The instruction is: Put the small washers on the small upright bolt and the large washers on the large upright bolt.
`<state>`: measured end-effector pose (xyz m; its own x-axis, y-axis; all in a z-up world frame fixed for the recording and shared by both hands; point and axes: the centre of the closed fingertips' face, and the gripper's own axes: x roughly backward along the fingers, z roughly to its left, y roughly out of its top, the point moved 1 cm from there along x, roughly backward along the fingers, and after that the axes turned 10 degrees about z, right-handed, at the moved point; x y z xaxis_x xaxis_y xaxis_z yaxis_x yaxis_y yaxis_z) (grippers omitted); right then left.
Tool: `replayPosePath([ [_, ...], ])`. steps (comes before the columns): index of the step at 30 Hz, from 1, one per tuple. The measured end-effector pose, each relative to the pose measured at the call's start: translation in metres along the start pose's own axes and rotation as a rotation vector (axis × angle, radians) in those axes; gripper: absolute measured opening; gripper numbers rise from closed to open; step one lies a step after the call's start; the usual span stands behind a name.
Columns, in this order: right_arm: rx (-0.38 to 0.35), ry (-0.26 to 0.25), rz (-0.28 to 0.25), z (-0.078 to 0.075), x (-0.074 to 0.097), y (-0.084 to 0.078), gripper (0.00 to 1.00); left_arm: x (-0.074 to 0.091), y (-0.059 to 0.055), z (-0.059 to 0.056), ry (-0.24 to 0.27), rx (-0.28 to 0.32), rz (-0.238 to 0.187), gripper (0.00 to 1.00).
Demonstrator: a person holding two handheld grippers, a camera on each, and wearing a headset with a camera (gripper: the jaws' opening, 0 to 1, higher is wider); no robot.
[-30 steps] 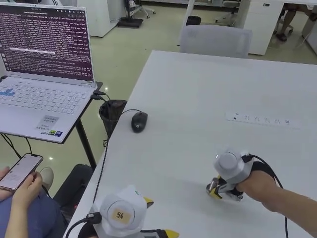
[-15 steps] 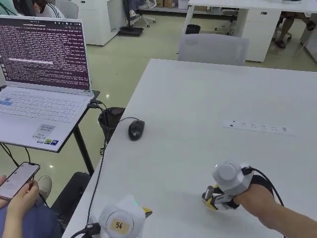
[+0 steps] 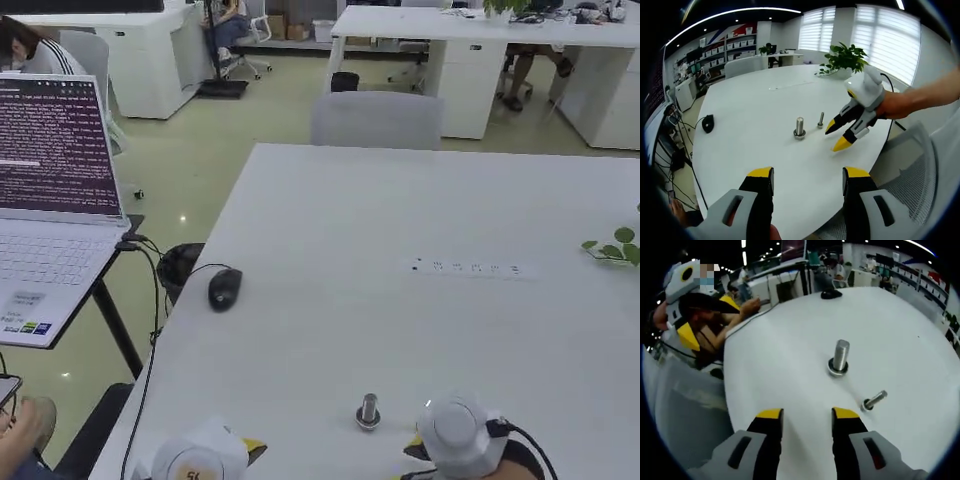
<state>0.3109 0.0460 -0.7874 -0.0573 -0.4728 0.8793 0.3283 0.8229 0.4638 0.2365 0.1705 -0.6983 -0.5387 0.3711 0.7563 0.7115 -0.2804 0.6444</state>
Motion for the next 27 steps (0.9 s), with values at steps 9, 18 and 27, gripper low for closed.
replayPosePath([
  [9,-0.097,-0.026,-0.051,-0.002,0.027,-0.046,0.46,-0.007,0.01,-0.005,0.012,0.013,-0.01,0.55],
  [18,-0.251,-0.066,-0.126,-0.018,0.06,-0.089,0.52,-0.01,0.015,-0.006,0.036,0.036,-0.02,0.55],
  [27,-0.316,-0.105,-0.194,-0.026,0.078,-0.104,0.62,-0.014,0.021,-0.009,0.047,0.048,-0.031,0.55],
])
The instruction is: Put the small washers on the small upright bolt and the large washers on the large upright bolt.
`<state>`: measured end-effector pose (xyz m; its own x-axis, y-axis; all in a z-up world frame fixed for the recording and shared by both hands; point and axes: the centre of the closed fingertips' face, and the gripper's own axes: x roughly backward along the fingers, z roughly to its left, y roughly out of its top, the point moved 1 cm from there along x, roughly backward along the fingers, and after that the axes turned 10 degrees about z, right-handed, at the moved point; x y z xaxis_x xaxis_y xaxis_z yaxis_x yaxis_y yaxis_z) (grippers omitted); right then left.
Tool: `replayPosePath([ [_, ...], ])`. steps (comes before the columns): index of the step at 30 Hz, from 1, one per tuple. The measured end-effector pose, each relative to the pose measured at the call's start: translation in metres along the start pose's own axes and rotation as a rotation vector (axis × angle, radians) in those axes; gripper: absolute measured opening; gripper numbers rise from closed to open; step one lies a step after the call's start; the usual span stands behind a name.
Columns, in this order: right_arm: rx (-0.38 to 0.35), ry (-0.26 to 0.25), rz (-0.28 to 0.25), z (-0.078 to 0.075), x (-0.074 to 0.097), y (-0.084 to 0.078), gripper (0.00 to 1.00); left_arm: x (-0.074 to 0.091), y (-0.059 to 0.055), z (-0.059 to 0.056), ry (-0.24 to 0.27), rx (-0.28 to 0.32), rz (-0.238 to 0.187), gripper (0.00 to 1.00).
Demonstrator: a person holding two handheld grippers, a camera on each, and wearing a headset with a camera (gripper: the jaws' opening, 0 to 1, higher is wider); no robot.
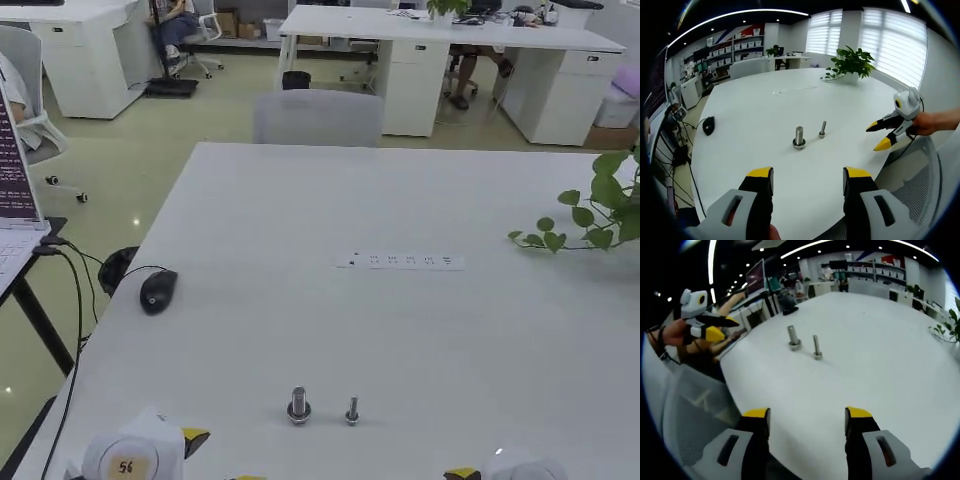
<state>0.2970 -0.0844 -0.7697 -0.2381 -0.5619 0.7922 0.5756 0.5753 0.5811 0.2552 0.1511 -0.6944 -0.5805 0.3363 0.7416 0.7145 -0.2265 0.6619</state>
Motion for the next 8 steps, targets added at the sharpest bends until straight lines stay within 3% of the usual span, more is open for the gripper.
replayPosePath([
  [8,-0.067,-0.013,-0.034,-0.0068,0.0078,-0.0057,0.65,-0.0001,0.0053,-0.0024,0.007,0.005,-0.01,0.56],
])
